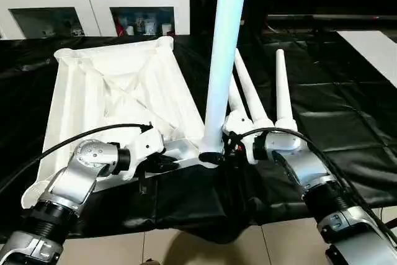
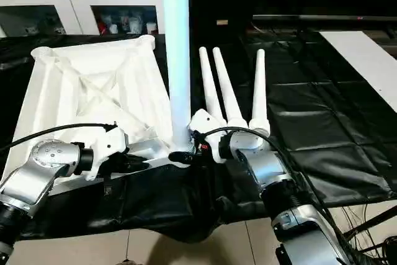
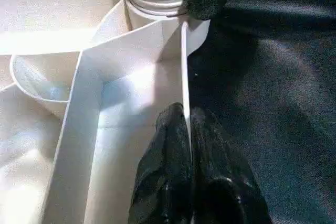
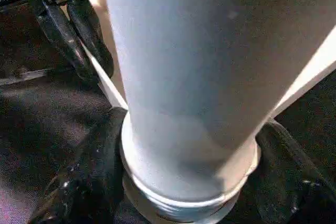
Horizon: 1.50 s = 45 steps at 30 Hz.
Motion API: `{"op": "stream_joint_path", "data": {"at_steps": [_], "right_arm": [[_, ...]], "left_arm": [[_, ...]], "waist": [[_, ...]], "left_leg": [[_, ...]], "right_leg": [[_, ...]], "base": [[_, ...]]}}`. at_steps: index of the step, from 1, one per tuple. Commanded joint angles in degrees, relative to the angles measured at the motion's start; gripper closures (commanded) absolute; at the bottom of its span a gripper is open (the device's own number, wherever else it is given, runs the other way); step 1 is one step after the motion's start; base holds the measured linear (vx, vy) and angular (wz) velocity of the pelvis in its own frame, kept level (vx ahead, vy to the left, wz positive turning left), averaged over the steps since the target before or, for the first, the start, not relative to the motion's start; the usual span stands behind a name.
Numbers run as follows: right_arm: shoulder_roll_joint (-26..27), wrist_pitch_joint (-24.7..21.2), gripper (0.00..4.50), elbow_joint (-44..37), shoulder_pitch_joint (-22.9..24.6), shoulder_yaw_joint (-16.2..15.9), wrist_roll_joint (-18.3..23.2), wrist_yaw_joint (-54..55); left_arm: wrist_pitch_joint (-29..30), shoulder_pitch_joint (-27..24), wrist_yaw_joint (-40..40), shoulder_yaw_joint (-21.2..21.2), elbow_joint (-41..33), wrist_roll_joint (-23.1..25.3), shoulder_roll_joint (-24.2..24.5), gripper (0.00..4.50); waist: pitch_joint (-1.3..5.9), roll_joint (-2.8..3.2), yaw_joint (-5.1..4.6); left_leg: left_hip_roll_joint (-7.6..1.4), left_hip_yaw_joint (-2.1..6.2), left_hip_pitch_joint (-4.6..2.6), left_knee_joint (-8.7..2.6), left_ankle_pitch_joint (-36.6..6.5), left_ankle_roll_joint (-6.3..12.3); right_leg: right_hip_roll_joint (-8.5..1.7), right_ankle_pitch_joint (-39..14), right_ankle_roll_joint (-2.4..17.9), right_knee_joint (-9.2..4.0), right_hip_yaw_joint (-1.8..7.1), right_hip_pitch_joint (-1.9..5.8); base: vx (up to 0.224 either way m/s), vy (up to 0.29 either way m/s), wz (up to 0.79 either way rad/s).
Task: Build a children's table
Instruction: Rotate leg to tighten
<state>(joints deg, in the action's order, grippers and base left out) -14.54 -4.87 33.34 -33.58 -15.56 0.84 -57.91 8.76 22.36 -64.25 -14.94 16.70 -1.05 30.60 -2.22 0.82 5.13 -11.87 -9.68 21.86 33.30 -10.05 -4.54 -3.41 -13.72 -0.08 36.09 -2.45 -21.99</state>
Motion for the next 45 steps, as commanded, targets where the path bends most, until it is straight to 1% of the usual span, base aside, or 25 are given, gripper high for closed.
{"op": "stream_joint_path", "data": {"at_steps": [1,6,8,9,11,13,14,15,19,20,22,25,26,28,31,33,35,36,38,39,41,42,43,44,45], "right_arm": [[0.2,0.5,1.75,1.5,-0.9,-0.4,-0.9,0.8],[1.1,0.7,1.75,2.1,-0.5,0.2,0.0,1.2],[3.0,-0.3,1.75,3.3,-0.3,1.8,0.9,4.0],[3.0,-0.3,1.75,3.3,-0.3,1.8,0.9,4.0],[6.7,-1.5,1.76,5.3,0.0,4.2,1.9,11.0],[9.2,-2.0,1.76,6.5,0.1,5.2,1.8,15.6],[10.0,-2.2,1.76,6.9,0.1,5.4,1.8,17.0],[11.5,-2.7,1.76,7.9,0.0,6.1,1.9,20.0],[17.1,-2.7,1.76,13.8,-1.9,9.0,1.5,33.5],[18.4,-2.7,1.76,15.6,-2.6,10.0,1.8,36.8],[21.2,-1.9,1.76,19.4,-4.0,12.6,2.0,43.1],[22.8,-1.5,1.76,21.3,-4.8,13.6,2.2,46.6],[23.6,-1.7,1.76,22.2,-5.3,13.0,1.8,46.4],[23.9,-1.6,1.76,22.4,-5.4,12.9,1.6,46.3],[24.3,-0.9,1.76,23.2,-6.2,13.3,1.7,44.7],[24.0,0.5,1.06,23.3,-6.4,12.7,1.1,42.7],[24.0,1.5,1.04,22.9,-6.6,13.3,2.0,41.0],[24.0,1.5,0.93,22.9,-6.6,13.3,2.0,41.0],[23.2,2.8,0.63,21.3,-6.8,12.7,1.9,39.4],[22.6,3.2,0.57,20.4,-6.8,12.2,1.5,38.7],[22.0,3.4,0.44,19.4,-6.7,11.8,1.4,37.8],[21.4,3.4,0.44,18.3,-6.6,11.4,1.3,36.7],[20.7,3.5,0.18,17.3,-6.4,11.1,1.2,35.9],[19.3,3.7,0.11,15.6,-6.1,10.2,0.5,34.3],[18.6,3.5,0.09,14.9,-6.0,9.9,0.3,33.4]], "left_arm": [[-0.4,0.4,-1.1,-1.2,0.1,0.1,0.0,4.5],[-0.4,0.5,-1.1,-1.2,0.4,0.0,-0.1,4.5],[0.4,0.7,0.0,-1.2,1.0,0.3,-0.8,4.5],[0.4,0.7,0.0,-1.2,1.0,0.3,-0.8,4.5],[2.1,1.7,4.3,-0.9,3.1,1.1,-3.5,4.5],[4.3,2.5,7.9,-0.6,4.6,1.8,-5.8,4.5],[5.0,2.8,9.2,-0.6,5.1,2.0,-6.5,4.5],[6.1,3.5,11.7,-0.4,6.1,2.7,-7.9,4.5],[11.7,6.0,23.1,0.8,10.4,4.8,-14.2,4.5],[13.0,6.6,25.6,1.0,11.3,5.3,-15.7,4.5],[14.7,7.7,30.1,1.0,13.3,6.5,-18.8,4.5],[15.6,8.3,32.7,1.1,14.3,6.8,-21.1,4.5],[15.6,8.4,33.2,0.3,14.5,7.5,-21.8,4.5],[15.5,8.4,33.1,0.1,14.5,7.7,-22.0,4.5],[15.8,8.1,32.8,0.2,14.2,7.8,-22.1,4.5],[15.8,7.8,32.3,0.2,13.8,8.0,-21.4,4.5],[15.3,7.6,31.7,0.1,13.5,8.4,-20.5,4.5],[15.3,7.6,31.7,0.1,13.5,8.4,-20.5,4.5],[13.7,7.1,29.5,-0.5,12.4,8.7,-18.8,4.5],[13.2,6.9,28.5,-0.8,11.9,8.9,-18.0,4.5],[12.3,6.6,27.3,-1.1,11.3,8.9,-17.2,4.5],[12.4,6.2,26.5,-1.1,10.6,8.9,-16.4,4.5],[11.8,5.9,25.7,-1.3,10.1,9.0,-15.5,4.5],[10.7,5.2,23.4,-1.4,8.7,8.6,-14.1,4.5],[10.5,4.9,22.6,-1.4,8.2,8.4,-13.4,4.5]], "waist": [[3.27,0.17,0.03],[3.33,0.24,0.04],[3.3,0.28,0.0],[3.2,0.3,-0.08],[3.0,0.46,-0.29],[2.94,0.28,-0.56],[2.65,0.34,-0.55],[2.68,0.36,-0.58],[2.38,0.53,-0.63],[2.29,0.54,-0.59],[2.29,0.3,-0.47],[2.1,0.35,-0.39],[2.21,0.2,-0.31],[2.5,0.26,-0.2],[2.46,0.34,-0.25],[2.44,0.45,-0.25],[2.4,0.38,-0.35],[2.37,0.51,-0.48],[2.31,0.34,-0.74],[2.51,0.34,-0.95],[2.43,0.24,-1.23],[2.51,0.3,-1.35],[2.72,0.26,-1.4],[2.76,0.17,-1.41],[3.12,0.22,-1.39]], "left_leg": [[-1.23,0.06,-1.04,-3.14,-5.1,2.67],[-1.25,0.07,-1.05,-3.1,-5.3,2.54],[-1.23,0.06,-1.05,-3.12,-5.6,2.53],[-1.26,0.09,-1.04,-3.25,-6.3,2.19],[-1.26,0.12,-1.15,-3.47,-7.6,1.31],[-1.24,0.14,-1.17,-3.67,-9.2,-0.01],[-1.23,0.2,-1.38,-3.93,-11.0,-0.86],[-1.25,0.17,-1.54,-3.95,-12.2,-1.51],[-1.25,0.19,-1.93,-4.27,-15.6,-2.89],[-1.25,0.3,-2.22,-4.39,-16.9,-3.46],[-1.23,0.42,-2.16,-4.51,-17.5,-3.37],[-1.17,0.38,-2.33,-4.66,-19.3,-3.19],[-1.15,0.53,-2.51,-4.77,-19.6,-3.09],[-1.19,0.61,-2.08,-4.93,-17.3,-2.54],[-1.12,0.51,-1.94,-4.9,-16.9,-2.29],[-1.15,0.56,-1.95,-4.94,-17.4,-2.3],[-1.14,0.56,-1.89,-5.01,-18.0,-2.13],[-1.16,0.7,-1.72,-5.12,-18.6,-2.08],[-1.09,0.84,-1.38,-5.3,-18.1,-2.06],[-1.13,0.82,-1.4,-5.21,-17.4,-1.96],[-1.06,0.58,-1.5,-5.06,-16.5,-1.4],[-1.06,0.57,-1.41,-5.01,-15.6,-1.12],[-1.1,0.5,-1.29,-4.87,-13.9,-0.68],[-1.05,0.48,-1.18,-4.78,-12.6,-0.43],[-1.04,0.45,-0.91,-4.45,-9.4,0.08]], "right_leg": [[-3.66,10.3,14.8,-2.82,2.06,2.65],[-3.65,10.1,14.9,-2.76,2.08,2.67],[-3.68,9.7,15.0,-2.82,2.09,2.63],[-3.75,8.6,15.0,-2.91,2.1,2.57],[-3.89,5.7,14.9,-3.2,2.17,2.45],[-3.93,2.4,14.4,-3.43,2.33,2.59],[-4.01,-1.0,14.0,-3.78,2.42,2.33],[-4.04,-3.1,13.4,-3.95,2.57,2.27],[-4.08,-8.8,12.2,-4.55,2.82,1.82],[-4.18,-11.6,11.9,-4.85,2.83,1.62],[-4.34,-14.4,10.8,-5.27,2.91,1.6],[-4.33,-16.4,9.6,-5.58,2.93,1.34],[-4.34,-17.1,9.2,-5.78,2.83,1.44],[-4.3,-13.8,8.8,-5.55,2.83,1.85],[-4.29,-12.3,9.1,-5.51,2.78,1.83],[-4.34,-13.1,9.0,-5.6,2.77,1.79],[-4.28,-13.6,8.8,-5.66,2.76,1.79],[-4.35,-14.3,8.7,-5.7,2.73,1.81],[-4.34,-14.8,8.4,-5.77,2.64,2.07],[-4.36,-13.7,8.6,-5.62,2.66,2.09],[-4.25,-12.0,9.3,-5.66,2.72,1.9],[-4.31,-11.4,9.6,-5.54,2.72,2.06],[-4.22,-9.1,9.8,-5.34,2.73,2.25],[-4.16,-7.5,9.9,-5.24,2.69,2.28],[-4.07,-2.4,10.6,-4.59,2.59,2.64]], "base": [[0.0,0.0,0.0],[0.0,0.0,0.0],[0.0,0.0,0.0],[0.0,0.0,0.0],[0.0,0.0,0.0],[0.0,0.0,0.0],[0.0,0.0,0.0],[0.0,0.0,0.0],[0.0,0.0,0.0],[0.0,0.0,0.0],[0.0,0.0,0.0],[0.0,0.0,0.0],[0.0,0.0,0.0],[0.0,0.0,0.0],[0.0,0.0,0.0],[0.0,0.0,0.0],[0.0,0.0,0.0],[0.0,0.0,0.0],[0.0,0.0,0.0],[0.0,0.0,0.0],[0.0,0.0,0.0],[0.0,0.0,0.0],[0.0,0.0,0.0],[0.0,0.0,0.0],[0.0,0.0,0.0]]}}
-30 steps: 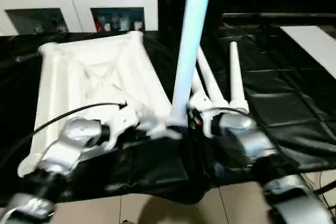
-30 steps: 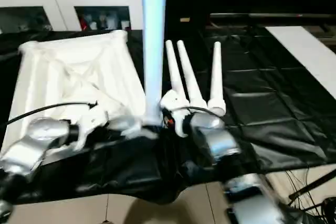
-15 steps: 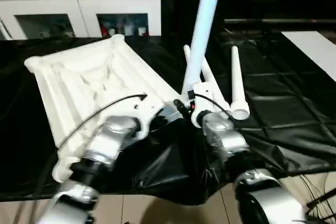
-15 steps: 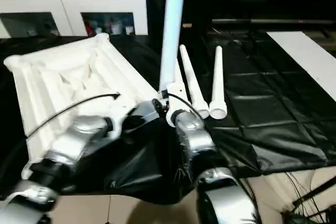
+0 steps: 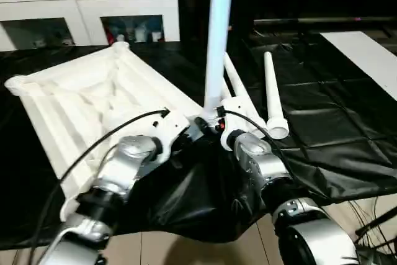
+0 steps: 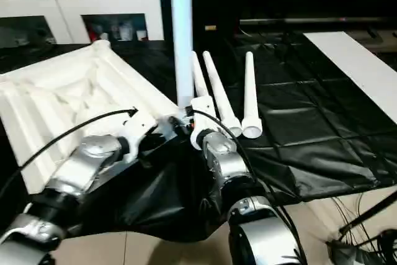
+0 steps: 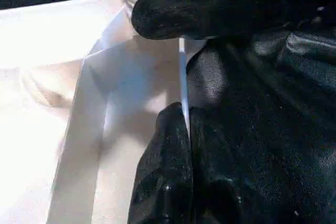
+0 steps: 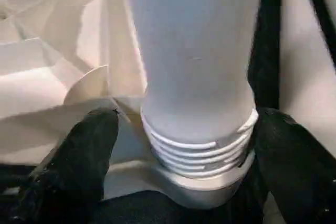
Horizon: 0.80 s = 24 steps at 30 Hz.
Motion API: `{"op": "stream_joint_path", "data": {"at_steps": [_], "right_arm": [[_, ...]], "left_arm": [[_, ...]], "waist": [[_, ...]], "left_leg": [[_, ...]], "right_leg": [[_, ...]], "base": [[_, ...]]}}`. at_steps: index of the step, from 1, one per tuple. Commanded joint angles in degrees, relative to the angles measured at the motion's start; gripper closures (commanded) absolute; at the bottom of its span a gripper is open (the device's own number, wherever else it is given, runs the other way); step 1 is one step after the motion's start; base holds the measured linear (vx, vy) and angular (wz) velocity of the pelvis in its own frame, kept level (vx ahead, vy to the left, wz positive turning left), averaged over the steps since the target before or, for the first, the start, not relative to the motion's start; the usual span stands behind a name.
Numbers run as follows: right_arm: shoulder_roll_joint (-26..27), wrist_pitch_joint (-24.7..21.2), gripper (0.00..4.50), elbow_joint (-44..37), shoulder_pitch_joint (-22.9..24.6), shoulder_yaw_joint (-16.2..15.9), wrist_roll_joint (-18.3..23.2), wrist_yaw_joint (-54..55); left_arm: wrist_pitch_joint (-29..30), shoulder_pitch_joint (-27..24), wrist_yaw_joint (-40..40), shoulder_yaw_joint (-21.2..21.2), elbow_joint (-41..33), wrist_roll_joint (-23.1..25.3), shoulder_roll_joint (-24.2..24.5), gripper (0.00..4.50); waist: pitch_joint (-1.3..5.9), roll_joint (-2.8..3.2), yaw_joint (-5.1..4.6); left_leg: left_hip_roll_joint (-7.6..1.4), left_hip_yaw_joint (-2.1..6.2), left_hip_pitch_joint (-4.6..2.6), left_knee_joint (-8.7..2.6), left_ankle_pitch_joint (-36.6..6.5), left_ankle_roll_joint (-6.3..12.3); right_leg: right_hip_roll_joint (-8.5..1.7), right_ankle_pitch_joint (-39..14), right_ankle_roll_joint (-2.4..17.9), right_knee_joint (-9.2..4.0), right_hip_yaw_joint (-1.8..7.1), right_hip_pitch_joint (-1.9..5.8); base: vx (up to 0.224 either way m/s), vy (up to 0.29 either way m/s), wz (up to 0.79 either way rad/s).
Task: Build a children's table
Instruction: Rotate leg to tighten
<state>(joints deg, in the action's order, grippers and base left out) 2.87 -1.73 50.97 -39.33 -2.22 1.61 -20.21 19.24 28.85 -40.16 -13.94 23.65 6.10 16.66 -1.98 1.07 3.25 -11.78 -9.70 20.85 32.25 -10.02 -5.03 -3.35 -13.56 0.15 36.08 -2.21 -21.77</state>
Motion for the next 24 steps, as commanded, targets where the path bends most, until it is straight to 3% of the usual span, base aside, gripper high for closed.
{"op": "stream_joint_path", "data": {"at_steps": [1,3,7,8,11,18,24], "right_arm": [[0.2,-0.1,0.04,-3.9,0.0,-4.0,-0.7,-5.9],[-1.9,-0.3,0.04,-6.2,0.7,-5.0,-1.2,-9.4],[-6.0,0.0,0.04,-10.6,2.2,-7.2,-1.7,-16.5],[-9.1,0.2,0.04,-13.7,3.5,-9.0,-1.3,-22.7],[-11.7,0.5,0.04,-16.3,4.7,-10.7,-0.7,-28.1],[-15.4,0.8,0.04,-19.0,5.9,-13.3,-0.7,-35.5],[-17.6,0.9,0.04,-20.5,6.5,-14.8,-1.3,-39.2]], "left_arm": [[-0.9,-2.1,-2.9,-2.5,0.5,1.0,1.5,4.5],[-1.3,-3.1,-5.3,-2.5,-1.0,0.3,3.6,4.5],[-5.6,-4.9,-10.7,-2.9,-3.2,-0.8,7.9,4.5],[-7.7,-6.5,-15.4,-2.5,-5.3,-2.9,10.4,4.5],[-8.3,-7.8,-19.6,-2.0,-7.6,-5.0,12.5,4.5],[-8.7,-9.0,-25.1,-2.1,-10.8,-7.4,15.9,4.5],[-9.0,-8.7,-26.2,-2.0,-10.8,-7.9,16.8,4.5]], "waist": [[2.88,0.01,0.47],[3.07,0.04,0.5],[3.05,0.0,0.34],[2.99,-0.19,0.51],[2.92,0.05,0.82],[2.52,-0.31,1.59],[2.67,-0.48,1.76]], "left_leg": [[-1.07,0.47,0.29,-3.31,-7.9,0.96],[-0.95,0.34,0.39,-2.75,-4.4,2.34],[-1.08,0.15,0.09,-2.63,-4.4,3.46],[-1.05,0.24,0.08,-2.6,-4.6,3.58],[-1.34,0.05,-0.34,-2.59,-5.1,3.45],[-1.43,-0.11,-0.33,-2.83,-6.9,2.64],[-1.3,-0.08,-0.29,-2.58,-5.2,2.61]], "right_leg": [[-3.95,0.0,10.6,-4.35,2.25,2.44],[-3.69,8.8,11.9,-3.62,2.11,2.55],[-3.46,12.4,12.9,-3.34,2.05,2.46],[-3.38,12.3,12.9,-3.38,1.92,2.68],[-3.28,12.2,13.3,-3.31,1.89,2.34],[-3.62,6.7,13.3,-3.52,2.07,2.28],[-3.49,9.3,13.3,-3.15,2.09,2.39]], "base": [[0.0,0.0,0.0],[0.0,0.0,0.0],[0.0,0.0,0.0],[0.0,0.0,0.0],[0.0,0.0,0.0],[0.0,0.0,0.0],[0.0,0.0,0.0]]}}
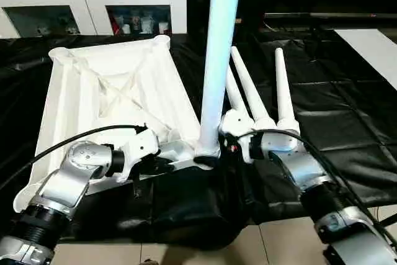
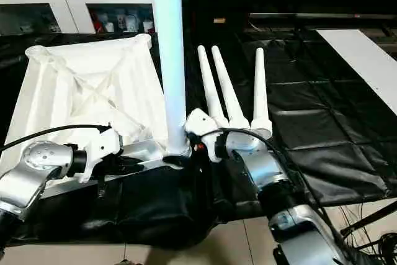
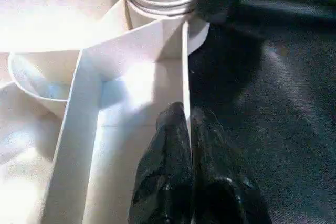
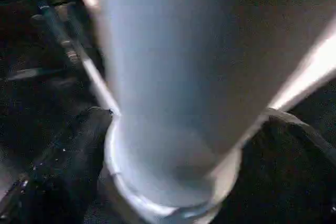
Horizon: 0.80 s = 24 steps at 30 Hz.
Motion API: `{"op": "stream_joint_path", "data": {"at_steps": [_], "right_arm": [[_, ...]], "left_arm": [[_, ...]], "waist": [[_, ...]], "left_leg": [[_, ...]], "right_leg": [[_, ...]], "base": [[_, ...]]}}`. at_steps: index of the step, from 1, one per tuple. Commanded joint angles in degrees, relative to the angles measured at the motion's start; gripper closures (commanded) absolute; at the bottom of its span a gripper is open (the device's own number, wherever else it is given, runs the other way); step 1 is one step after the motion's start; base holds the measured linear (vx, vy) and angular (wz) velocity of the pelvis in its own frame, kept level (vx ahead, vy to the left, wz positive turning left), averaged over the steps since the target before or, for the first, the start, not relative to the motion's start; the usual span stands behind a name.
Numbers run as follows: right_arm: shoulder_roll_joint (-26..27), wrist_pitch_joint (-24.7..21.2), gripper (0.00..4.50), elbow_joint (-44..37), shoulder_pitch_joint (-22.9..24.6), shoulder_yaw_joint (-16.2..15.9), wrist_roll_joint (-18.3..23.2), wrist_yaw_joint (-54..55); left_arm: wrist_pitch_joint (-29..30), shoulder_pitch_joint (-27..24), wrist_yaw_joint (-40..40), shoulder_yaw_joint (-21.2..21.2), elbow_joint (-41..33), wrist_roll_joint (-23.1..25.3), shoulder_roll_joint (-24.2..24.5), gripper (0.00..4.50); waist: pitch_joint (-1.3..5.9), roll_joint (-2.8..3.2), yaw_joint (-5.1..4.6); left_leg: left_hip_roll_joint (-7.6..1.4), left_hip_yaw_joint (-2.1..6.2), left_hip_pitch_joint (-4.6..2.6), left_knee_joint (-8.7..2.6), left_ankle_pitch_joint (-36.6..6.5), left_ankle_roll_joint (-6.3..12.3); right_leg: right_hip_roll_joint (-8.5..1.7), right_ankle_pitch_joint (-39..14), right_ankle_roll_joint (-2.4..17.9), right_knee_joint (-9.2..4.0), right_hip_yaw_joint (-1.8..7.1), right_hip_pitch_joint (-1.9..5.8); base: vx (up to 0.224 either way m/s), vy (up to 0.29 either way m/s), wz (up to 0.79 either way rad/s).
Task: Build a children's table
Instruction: Rotate leg to tighten
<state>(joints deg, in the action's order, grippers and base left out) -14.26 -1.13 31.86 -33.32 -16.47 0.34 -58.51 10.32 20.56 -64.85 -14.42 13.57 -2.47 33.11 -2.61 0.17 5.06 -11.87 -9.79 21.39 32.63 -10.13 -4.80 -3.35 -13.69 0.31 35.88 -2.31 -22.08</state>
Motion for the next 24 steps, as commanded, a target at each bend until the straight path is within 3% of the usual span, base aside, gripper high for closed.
{"op": "stream_joint_path", "data": {"at_steps": [1,11,24], "right_arm": [[-0.5,0.3,0.04,-1.4,0.5,-0.6,0.0,-0.9],[-0.9,-0.8,0.2,-1.8,0.5,0.4,2.0,-2.8],[-0.8,-1.1,1.45,0.1,0.5,0.2,2.6,-3.4]], "left_arm": [[-0.1,-0.4,-1.5,-1.5,-0.7,0.6,0.4,4.5],[-0.1,-0.1,-1.9,-1.5,-0.1,0.5,0.8,4.5],[0.3,0.2,-2.6,-1.9,0.1,0.1,0.6,4.5]], "waist": [[3.33,0.37,-0.09],[3.37,0.28,0.01],[3.43,0.43,0.11]], "left_leg": [[-1.18,0.0,-0.82,-2.9,-4.8,2.46],[-1.15,0.02,-0.8,-2.72,-4.2,3.05],[-1.1,0.06,-0.84,-2.6,-4.6,2.82]], "right_leg": [[-3.46,10.0,13.3,-2.89,2.19,2.72],[-3.43,11.2,14.2,-2.67,2.13,2.84],[-3.46,11.1,14.5,-2.62,2.09,2.85]], "base": [[0.0,0.0,0.0],[0.0,0.0,0.0],[0.0,0.0,0.0]]}}
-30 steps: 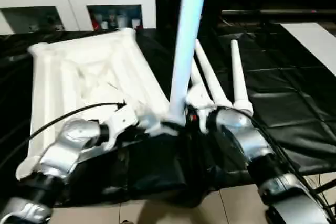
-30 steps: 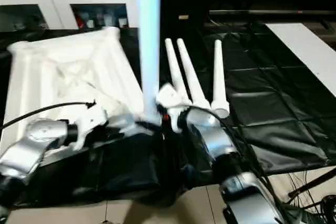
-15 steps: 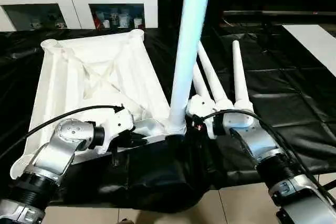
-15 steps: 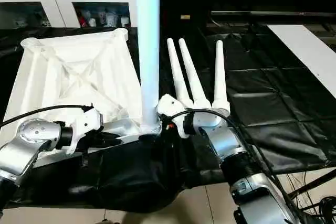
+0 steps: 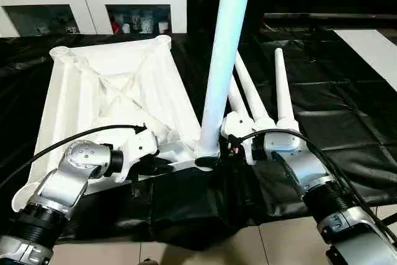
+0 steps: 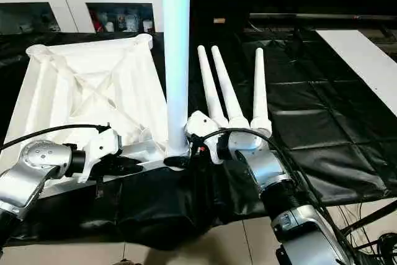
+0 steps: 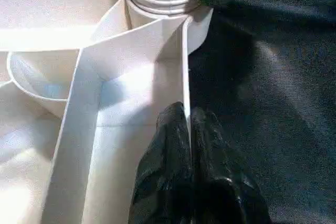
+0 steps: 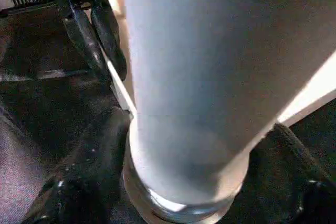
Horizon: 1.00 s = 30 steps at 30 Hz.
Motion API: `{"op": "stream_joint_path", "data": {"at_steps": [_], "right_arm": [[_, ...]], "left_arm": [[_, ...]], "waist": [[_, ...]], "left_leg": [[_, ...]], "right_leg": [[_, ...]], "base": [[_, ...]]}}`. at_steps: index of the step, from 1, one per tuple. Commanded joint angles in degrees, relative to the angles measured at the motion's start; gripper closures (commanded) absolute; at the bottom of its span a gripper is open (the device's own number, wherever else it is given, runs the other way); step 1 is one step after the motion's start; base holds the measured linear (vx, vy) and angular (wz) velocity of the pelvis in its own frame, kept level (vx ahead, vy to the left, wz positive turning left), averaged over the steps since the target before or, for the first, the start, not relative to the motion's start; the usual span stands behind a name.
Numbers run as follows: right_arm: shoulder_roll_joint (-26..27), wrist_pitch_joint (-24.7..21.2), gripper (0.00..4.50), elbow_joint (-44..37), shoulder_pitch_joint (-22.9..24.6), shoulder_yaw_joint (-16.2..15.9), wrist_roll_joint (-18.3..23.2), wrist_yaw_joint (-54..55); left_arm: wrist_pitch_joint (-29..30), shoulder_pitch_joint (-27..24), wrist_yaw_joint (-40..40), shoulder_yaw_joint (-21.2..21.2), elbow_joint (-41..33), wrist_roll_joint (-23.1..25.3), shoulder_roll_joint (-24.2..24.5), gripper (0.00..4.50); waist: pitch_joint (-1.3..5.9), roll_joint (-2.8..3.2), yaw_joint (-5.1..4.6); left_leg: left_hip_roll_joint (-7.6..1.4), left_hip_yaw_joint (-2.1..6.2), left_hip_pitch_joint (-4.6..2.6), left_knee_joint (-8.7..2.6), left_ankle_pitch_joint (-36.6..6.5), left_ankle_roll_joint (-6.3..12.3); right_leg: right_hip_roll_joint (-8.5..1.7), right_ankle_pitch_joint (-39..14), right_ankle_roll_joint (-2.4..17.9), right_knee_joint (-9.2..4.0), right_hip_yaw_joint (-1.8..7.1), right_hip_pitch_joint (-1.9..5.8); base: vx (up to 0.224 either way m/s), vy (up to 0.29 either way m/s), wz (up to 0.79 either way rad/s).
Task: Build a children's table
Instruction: Rotate leg to tighten
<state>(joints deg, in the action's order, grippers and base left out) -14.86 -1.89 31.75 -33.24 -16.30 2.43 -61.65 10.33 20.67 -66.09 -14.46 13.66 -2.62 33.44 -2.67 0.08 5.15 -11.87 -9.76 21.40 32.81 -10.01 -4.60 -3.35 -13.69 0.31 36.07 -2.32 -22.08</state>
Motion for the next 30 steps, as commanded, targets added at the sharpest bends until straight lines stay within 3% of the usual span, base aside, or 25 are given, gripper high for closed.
{"op": "stream_joint_path", "data": {"at_steps": [1,4,14,18,20,25,27,28,30], "right_arm": [[-0.1,-0.3,1.52,0.3,0.4,0.1,0.5,-0.3],[0.0,-0.2,1.76,0.8,0.4,0.2,0.3,-0.3],[2.2,-1.5,1.81,3.5,0.2,1.7,0.4,4.4],[6.4,-3.4,1.81,7.8,-0.4,4.1,0.0,14.5],[7.7,-3.8,1.81,8.7,-0.4,4.7,-0.1,17.2],[16.0,-6.6,1.82,15.3,-1.8,8.3,-0.7,36.5],[18.6,-7.0,1.83,17.6,-2.8,9.8,-0.5,41.3],[18.9,-7.0,1.83,17.9,-2.9,10.0,-0.4,41.7],[20.4,-7.2,1.83,19.3,-3.7,11.0,0.1,44.0]], "left_arm": [[0.2,0.1,-1.4,-1.9,0.0,0.3,0.3,4.5],[0.3,0.0,-1.5,-2.0,0.0,0.3,0.3,4.5],[1.0,0.3,0.0,-1.9,0.7,0.9,-0.7,4.5],[3.2,1.7,5.6,-1.5,3.4,2.3,-3.9,4.5],[4.6,2.3,8.2,-1.2,4.3,2.9,-5.2,4.5],[11.7,6.5,25.0,1.2,11.2,5.3,-15.3,4.5],[12.6,8.1,29.4,1.5,14.1,5.7,-18.4,4.5],[12.7,8.3,30.0,1.6,14.5,5.8,-18.7,4.5],[12.9,9.4,32.1,1.8,16.4,6.2,-20.5,4.5]], "waist": [[3.48,0.52,0.02],[3.52,0.48,0.02],[3.43,0.5,-0.04],[2.79,0.56,-0.53],[2.69,0.52,-0.7],[2.31,0.61,-0.95],[1.98,0.62,-0.91],[2.0,0.59,-0.82],[2.25,0.63,-0.76]], "left_leg": [[-1.12,0.04,-0.83,-2.8,-4.8,2.62],[-1.08,0.03,-0.8,-2.71,-4.5,2.7],[-1.09,0.06,-0.83,-2.77,-5.3,2.38],[-1.18,0.17,-1.27,-3.55,-11.4,-0.56],[-1.21,0.28,-1.21,-3.73,-12.4,-1.41],[-1.01,0.3,-1.68,-4.01,-15.8,-3.09],[-1.03,0.48,-2.16,-4.18,-19.8,-3.28],[-1.08,0.66,-2.27,-4.33,-20.4,-3.31],[-1.11,0.62,-2.15,-4.36,-19.5,-3.01]], "right_leg": [[-3.46,11.1,14.5,-2.78,2.07,2.87],[-3.44,11.6,14.7,-2.71,2.07,2.88],[-3.49,10.3,14.8,-2.79,2.08,2.82],[-3.87,-1.8,13.8,-3.84,2.34,2.51],[-3.98,-4.2,13.1,-4.05,2.42,2.49],[-4.12,-12.7,11.5,-4.98,2.65,1.95],[-4.39,-20.1,9.5,-5.86,2.75,1.47],[-4.38,-21.3,8.8,-6.04,2.71,1.42],[-4.24,-19.0,8.7,-5.87,2.8,1.46]], "base": [[0.0,0.0,0.0],[0.0,0.0,0.0],[0.0,0.0,0.0],[0.0,0.0,0.0],[0.0,0.0,0.0],[0.0,0.0,0.0],[0.0,0.0,0.0],[0.0,0.0,0.0],[0.0,0.0,0.0]]}}
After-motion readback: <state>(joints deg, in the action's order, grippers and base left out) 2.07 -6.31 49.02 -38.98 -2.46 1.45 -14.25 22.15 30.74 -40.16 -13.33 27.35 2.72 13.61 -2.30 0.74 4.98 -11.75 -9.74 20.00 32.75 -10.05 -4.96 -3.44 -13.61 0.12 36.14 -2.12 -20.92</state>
